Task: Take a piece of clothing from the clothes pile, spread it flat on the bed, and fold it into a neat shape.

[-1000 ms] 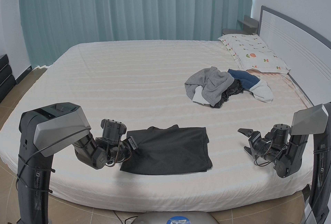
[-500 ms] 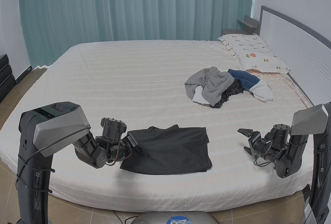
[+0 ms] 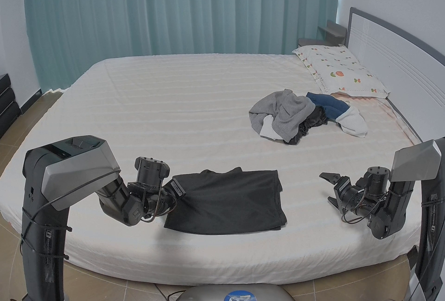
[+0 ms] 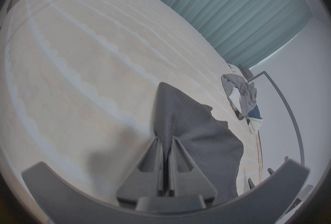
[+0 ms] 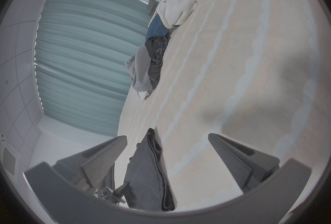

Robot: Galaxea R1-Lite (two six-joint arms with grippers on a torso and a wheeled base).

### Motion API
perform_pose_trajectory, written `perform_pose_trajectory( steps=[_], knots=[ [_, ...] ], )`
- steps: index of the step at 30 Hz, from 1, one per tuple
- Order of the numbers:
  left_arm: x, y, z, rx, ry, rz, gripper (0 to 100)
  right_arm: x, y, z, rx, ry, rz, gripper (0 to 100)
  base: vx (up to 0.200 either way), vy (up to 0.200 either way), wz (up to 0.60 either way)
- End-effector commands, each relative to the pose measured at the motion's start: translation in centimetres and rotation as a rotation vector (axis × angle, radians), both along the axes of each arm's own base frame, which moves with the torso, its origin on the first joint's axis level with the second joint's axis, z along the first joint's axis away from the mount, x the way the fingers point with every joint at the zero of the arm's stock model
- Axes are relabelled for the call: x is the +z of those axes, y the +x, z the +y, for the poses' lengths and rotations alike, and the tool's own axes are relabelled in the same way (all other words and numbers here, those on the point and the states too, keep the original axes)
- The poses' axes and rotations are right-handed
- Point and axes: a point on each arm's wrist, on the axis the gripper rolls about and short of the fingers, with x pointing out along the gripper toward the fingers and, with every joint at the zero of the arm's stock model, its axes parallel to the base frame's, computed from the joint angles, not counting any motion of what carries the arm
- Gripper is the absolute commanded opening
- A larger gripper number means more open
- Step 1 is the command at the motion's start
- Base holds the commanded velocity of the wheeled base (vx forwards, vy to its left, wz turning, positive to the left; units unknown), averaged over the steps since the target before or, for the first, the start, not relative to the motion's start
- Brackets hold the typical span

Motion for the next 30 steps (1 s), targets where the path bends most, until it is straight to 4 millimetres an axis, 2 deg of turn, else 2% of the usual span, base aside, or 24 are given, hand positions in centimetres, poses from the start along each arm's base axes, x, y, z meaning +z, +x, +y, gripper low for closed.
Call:
perform_pose_trajectory(
  steps=[1, 7, 30],
  knots=[
    [0.3, 0.1, 0.4, 0.016, -0.006, -0.002, 0, 0.1, 0.0, 0.0, -0.001, 0.000, -0.003, 100, 0.000, 0.200, 0.00],
    [0.6, 0.0, 0.5, 0.026, -0.019, -0.001, 0, 0.7, 0.0, 0.8, 0.016, 0.000, -0.018, 100, 0.000, 0.200, 0.00],
    [0.6, -0.7, 0.6, 0.033, -0.011, 0.015, 0, 0.9, -1.3, 4.5, 0.096, -0.016, -0.007, 100, 0.000, 0.200, 0.00]
  ],
)
